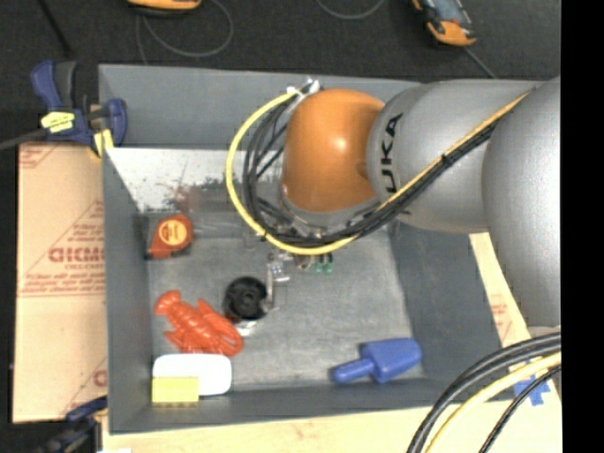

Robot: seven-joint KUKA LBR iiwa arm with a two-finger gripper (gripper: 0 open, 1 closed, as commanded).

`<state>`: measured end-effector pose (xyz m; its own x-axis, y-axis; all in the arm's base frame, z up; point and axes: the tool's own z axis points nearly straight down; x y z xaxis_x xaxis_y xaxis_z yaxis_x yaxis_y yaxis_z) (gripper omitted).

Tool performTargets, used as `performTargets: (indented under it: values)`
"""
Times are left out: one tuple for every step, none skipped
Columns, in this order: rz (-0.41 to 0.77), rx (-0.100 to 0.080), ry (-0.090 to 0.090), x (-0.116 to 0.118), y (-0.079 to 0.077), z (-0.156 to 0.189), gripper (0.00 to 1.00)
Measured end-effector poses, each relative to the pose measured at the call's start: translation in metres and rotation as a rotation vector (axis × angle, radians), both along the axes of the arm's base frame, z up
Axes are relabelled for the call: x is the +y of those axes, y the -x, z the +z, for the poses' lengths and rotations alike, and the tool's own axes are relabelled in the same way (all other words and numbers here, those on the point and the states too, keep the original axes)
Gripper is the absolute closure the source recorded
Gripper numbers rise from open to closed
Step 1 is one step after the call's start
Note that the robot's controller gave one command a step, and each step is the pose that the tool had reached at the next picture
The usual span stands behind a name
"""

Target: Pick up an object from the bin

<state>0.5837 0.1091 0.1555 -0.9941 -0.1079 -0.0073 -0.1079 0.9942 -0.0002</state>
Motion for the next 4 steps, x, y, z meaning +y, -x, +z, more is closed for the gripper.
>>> performTargets:
  values:
    - [-0.115,0.007,-0.002,-0.0009,0.0110,-0.0823,0.00]
    - [-0.030,0.003,0.000,0.0016,0.0068,-0.0922,1.00]
    - [-0.019,0.002,0.000,0.0018,0.0063,-0.0905,1.00]
    - [-0.016,0.002,-0.001,0.0015,0.0066,-0.0836,1.00]
